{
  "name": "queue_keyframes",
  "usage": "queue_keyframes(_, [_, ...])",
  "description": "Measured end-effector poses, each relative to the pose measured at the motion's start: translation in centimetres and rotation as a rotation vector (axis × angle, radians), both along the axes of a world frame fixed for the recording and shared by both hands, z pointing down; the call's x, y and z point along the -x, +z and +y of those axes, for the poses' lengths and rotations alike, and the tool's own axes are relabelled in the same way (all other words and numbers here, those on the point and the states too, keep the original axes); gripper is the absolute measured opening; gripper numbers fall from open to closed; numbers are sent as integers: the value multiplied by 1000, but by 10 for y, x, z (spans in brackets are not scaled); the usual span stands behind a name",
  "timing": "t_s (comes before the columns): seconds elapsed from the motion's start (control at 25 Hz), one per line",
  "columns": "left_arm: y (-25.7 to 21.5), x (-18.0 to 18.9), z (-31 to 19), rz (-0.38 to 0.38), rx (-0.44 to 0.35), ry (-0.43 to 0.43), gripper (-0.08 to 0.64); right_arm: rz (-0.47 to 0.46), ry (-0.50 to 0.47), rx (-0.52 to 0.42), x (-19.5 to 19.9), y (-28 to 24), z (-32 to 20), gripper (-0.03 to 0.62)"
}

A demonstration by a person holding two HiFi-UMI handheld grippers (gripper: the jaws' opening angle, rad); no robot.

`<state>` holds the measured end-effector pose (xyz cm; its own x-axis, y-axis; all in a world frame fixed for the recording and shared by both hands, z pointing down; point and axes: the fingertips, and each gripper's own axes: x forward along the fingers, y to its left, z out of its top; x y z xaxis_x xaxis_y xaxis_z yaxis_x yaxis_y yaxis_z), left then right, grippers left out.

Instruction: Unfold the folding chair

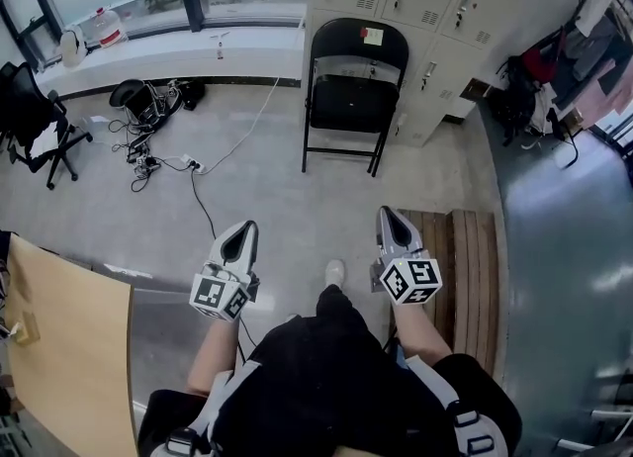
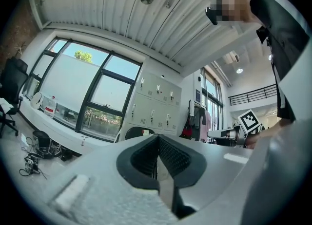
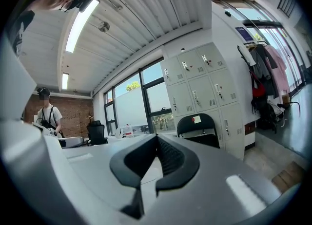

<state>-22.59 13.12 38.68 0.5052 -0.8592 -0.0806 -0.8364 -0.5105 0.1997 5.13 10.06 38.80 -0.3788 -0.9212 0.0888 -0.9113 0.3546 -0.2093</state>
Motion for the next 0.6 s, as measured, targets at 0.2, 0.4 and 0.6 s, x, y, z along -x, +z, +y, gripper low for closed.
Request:
queue_keyframes(0.2, [-3, -12, -54, -14, -20, -9, -2, -15, -14, -9, -9, 4, -67, 5])
queue_keyframes(0.4, [-16, -27, -126, -37, -43, -21, -2, -37, -33, -39, -22, -6, -145, 5])
queue_keyframes(0.6, [-24, -51, -193, -25, -54, -32, -2, -41, -53, -46, -44, -10, -216, 5])
